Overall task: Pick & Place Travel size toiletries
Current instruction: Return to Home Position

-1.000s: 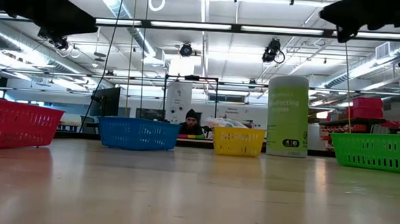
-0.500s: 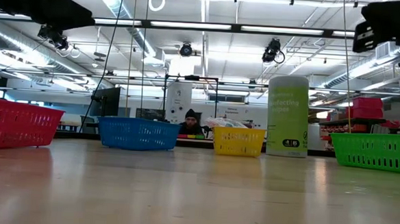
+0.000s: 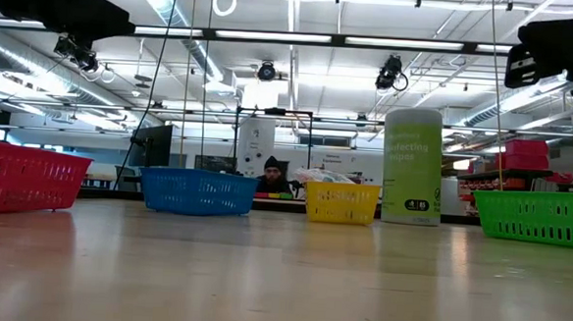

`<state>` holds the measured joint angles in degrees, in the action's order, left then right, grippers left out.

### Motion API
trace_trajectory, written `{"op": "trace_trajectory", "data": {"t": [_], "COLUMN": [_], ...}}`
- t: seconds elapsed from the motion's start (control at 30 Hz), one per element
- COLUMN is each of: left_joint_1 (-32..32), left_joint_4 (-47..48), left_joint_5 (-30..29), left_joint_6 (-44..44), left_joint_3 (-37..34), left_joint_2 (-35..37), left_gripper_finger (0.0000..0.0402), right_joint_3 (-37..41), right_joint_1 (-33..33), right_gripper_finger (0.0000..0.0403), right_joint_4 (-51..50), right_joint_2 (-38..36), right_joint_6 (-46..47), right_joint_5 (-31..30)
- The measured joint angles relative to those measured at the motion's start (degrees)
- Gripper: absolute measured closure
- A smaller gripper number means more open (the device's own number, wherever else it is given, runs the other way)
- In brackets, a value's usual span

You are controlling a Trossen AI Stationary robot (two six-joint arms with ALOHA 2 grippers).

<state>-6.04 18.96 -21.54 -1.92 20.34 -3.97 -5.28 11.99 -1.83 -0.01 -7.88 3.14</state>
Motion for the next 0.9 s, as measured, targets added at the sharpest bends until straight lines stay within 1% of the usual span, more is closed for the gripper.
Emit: {"op": "trace_trajectory", "data": {"t": [0.13, 0.27, 0.4, 0.5, 0.6, 0.77, 0.9], "left_joint_1": [0.0, 0.0, 0.0, 0.0, 0.0, 0.0, 0.0], "left_joint_4": [0.0, -0.3, -8.3, -12.3, -13.3, -14.6, -18.6], "left_joint_5": [0.0, 0.6, 3.4, 3.8, 3.8, 3.9, 5.2], "left_joint_6": [1.5, 2.5, -1.3, -2.2, -1.7, -1.6, -2.3], "left_joint_3": [0.0, -0.1, -4.7, -7.6, -9.9, -12.4, -14.9], "left_joint_2": [0.0, -0.1, -0.1, -0.1, -0.1, -0.1, -0.1], "left_gripper_finger": [0.0232, 0.0232, 0.0232, 0.0232, 0.0232, 0.0232, 0.0232], "right_joint_3": [0.0, 1.8, 4.7, 4.7, 4.7, 4.7, 4.7], "right_joint_1": [0.0, 0.0, 0.0, 0.0, 0.0, 0.0, 0.0], "right_gripper_finger": [0.0364, 0.0365, 0.0364, 0.0365, 0.0364, 0.0364, 0.0363], "right_joint_4": [-0.2, 1.4, 6.1, 6.6, 5.6, 5.4, 4.9], "right_joint_2": [0.0, 0.0, 0.0, 0.0, 0.0, 0.0, 0.0], "right_joint_6": [-0.1, 0.5, -0.6, 0.1, 1.0, -0.1, -1.9], "right_joint_5": [0.0, 0.2, 0.1, 0.3, 2.0, 1.9, 1.9]}}
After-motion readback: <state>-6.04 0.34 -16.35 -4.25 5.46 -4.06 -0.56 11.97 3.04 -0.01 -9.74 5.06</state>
